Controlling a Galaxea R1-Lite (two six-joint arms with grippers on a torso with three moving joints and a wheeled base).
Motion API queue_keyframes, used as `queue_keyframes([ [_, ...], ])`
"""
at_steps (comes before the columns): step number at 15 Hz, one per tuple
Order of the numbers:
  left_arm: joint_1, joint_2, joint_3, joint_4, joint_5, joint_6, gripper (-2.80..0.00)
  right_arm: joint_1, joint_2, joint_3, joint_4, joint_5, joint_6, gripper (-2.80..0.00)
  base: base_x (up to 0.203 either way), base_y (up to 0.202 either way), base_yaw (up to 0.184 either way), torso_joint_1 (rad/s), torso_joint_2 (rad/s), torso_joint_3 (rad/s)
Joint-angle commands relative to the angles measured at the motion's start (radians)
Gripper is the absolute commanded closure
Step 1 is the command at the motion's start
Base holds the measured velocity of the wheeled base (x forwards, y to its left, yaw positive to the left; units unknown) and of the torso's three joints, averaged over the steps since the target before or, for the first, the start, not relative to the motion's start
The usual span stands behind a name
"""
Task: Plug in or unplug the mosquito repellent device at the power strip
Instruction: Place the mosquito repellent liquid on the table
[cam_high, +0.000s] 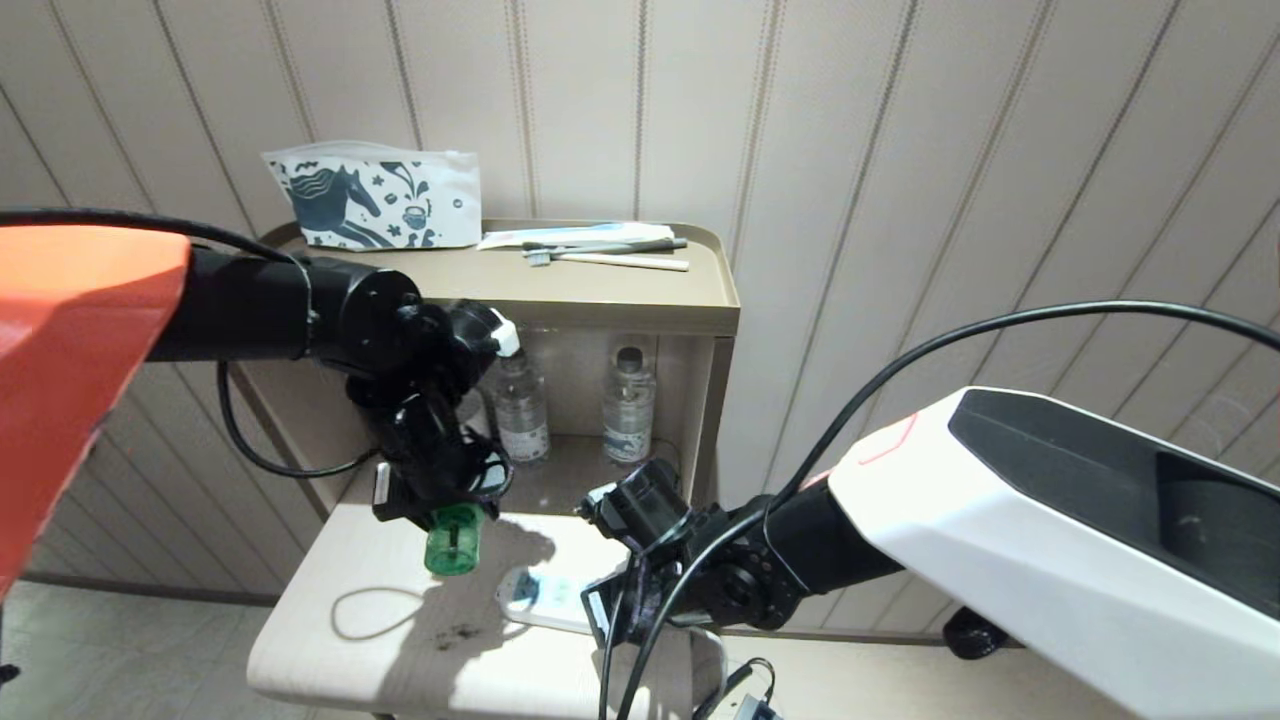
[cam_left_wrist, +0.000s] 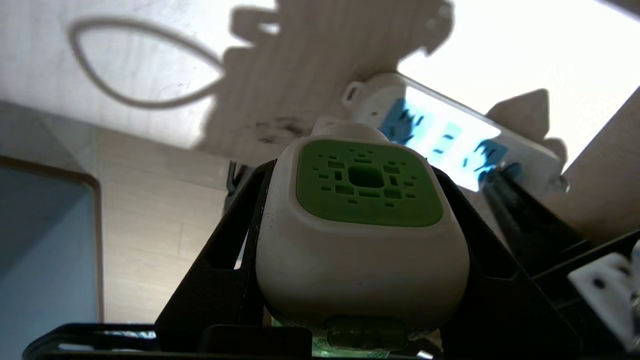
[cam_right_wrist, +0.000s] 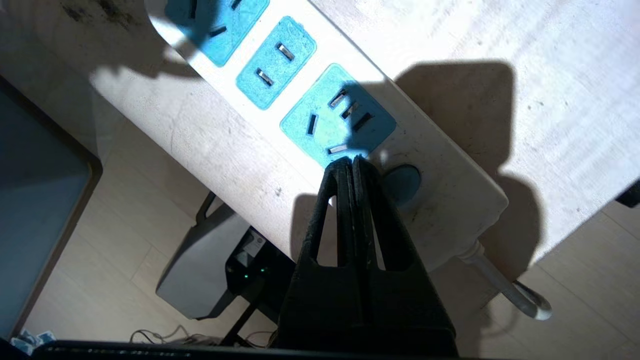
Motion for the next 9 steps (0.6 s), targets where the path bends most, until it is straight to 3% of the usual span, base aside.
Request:
queue_keyframes([
  [1, 0.001, -0.134, 0.104, 0.003, 0.002, -0.002, 0.0, 0.002, -0.039, 0.004, -0.004, 0.001, 0.001, 0.0, 0.0, 0.0, 0.0, 0.0, 0.0, 0.0],
  [5, -0.005, -0.144, 0.259, -0.031, -0.002, -0.004, 0.0, 0.002, -0.062, 0.026, -0.005, -0.001, 0.001, 0.0, 0.0, 0.0, 0.0, 0.0, 0.0, 0.0],
  [9, -0.019, -0.246, 0.471, -0.151, -0.006, -0.005, 0.0, -0.001, -0.134, 0.059, -0.005, 0.001, 0.001, 0.0, 0.0, 0.0, 0.0, 0.0, 0.0, 0.0],
])
